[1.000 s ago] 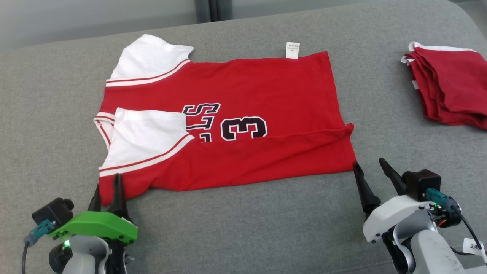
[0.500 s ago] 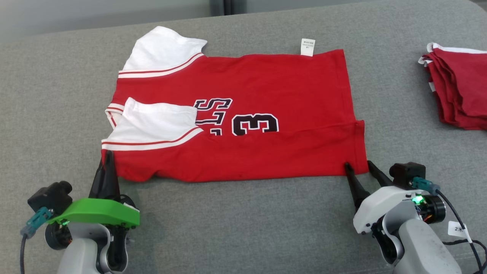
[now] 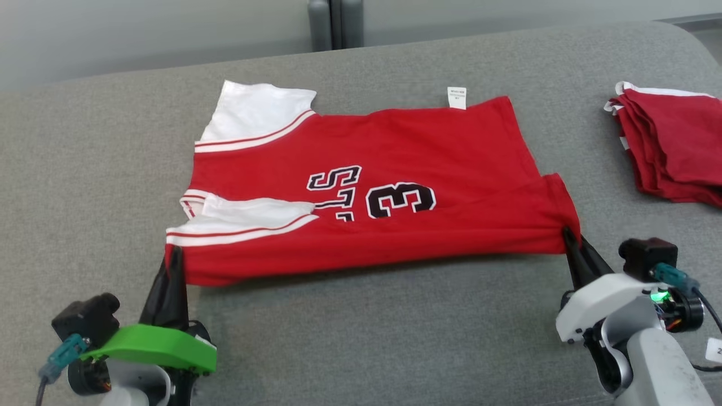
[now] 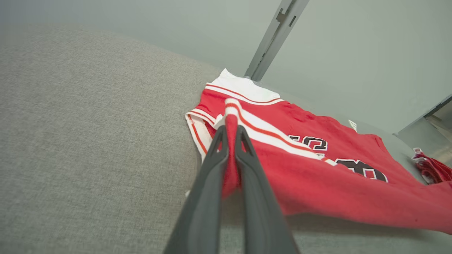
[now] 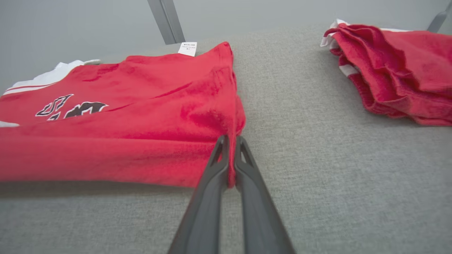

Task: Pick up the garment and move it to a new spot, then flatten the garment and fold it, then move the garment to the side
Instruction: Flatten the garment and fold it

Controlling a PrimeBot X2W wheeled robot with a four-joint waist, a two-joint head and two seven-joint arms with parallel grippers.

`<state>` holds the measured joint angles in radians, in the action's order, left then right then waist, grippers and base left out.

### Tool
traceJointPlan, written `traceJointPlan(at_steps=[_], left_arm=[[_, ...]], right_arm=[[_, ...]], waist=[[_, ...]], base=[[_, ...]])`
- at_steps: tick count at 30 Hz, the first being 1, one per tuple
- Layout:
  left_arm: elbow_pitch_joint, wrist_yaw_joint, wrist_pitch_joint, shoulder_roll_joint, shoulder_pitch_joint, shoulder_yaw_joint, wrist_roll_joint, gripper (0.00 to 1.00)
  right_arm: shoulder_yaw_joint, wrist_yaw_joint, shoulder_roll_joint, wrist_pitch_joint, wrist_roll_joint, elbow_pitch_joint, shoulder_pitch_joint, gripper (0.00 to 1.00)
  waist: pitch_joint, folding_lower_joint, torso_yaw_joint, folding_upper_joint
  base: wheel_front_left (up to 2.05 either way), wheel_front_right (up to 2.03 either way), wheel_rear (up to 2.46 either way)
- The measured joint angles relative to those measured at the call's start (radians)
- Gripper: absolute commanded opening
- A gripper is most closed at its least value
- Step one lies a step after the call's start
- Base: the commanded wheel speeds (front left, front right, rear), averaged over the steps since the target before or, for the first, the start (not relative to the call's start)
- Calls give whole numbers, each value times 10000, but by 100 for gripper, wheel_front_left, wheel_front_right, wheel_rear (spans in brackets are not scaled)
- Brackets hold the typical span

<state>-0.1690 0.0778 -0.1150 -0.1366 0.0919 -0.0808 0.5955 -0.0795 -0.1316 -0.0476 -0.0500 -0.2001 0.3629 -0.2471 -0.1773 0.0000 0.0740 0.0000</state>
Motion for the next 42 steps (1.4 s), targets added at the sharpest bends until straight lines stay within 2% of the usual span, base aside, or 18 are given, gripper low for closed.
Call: traceJointPlan(at_steps=[3,5,10,11,12,13,14,15,16,17,24,29,35,42], left_arm=[[453,-217,301,71,-643,-127,6,0],[1183,-573,717,257,-1606,-278,148,0],[1290,-692,932,330,-1924,-372,334,0],[1241,-746,949,322,-1926,-378,324,0],[1158,-750,961,314,-1925,-385,303,0],[1083,-750,947,316,-1925,-382,301,0],[1007,-775,947,313,-1925,-372,303,33],[911,-775,949,299,-1925,-374,303,46],[825,-775,947,267,-1925,-380,284,95],[761,-775,940,230,-1925,-385,253,100],[771,-775,828,-205,-1879,-364,-50,100],[1158,-558,1206,-949,-998,-431,-424,100],[1630,-73,2452,-2408,1510,-566,-1039,100],[1352,374,4217,-3359,5298,-1396,-1225,100]], right_arm=[[-125,2,-2,458,-144,-685,748,0],[-368,2,-6,880,-337,-1455,1654,0],[-389,2,-2,936,-652,-1469,1964,0],[-408,2,-2,918,-709,-1386,1962,13],[-431,0,0,888,-725,-1264,1958,35],[-477,2,4,825,-740,-1133,1951,84],[-550,2,2,784,-788,-1005,1934,100],[-623,2,-13,713,-830,-857,1925,100],[-685,4,-17,633,-805,-742,1918,100],[-713,4,-15,562,-796,-660,1894,100],[-901,4,-10,219,-535,-537,1720,100],[-694,4,-15,174,-309,-890,1437,100],[-313,4,-13,374,-25,-1317,834,100],[226,4,-15,585,257,-1536,-126,100]], waist=[[132,0,16,0],[167,0,111,0],[75,0,112,0],[56,0,122,0],[36,0,132,0],[18,0,141,0],[6,0,147,0],[-4,0,150,0],[0,0,149,0],[4,0,150,0],[53,0,240,0],[1,0,387,0],[-321,0,610,0],[-1030,0,841,0]], base=[[0,0,0],[0,0,0],[0,0,0],[0,0,0],[0,0,0],[0,0,0],[0,0,0],[0,0,0],[0,0,0],[0,0,0],[0,0,0],[0,0,0],[0,0,0],[0,0,0]])
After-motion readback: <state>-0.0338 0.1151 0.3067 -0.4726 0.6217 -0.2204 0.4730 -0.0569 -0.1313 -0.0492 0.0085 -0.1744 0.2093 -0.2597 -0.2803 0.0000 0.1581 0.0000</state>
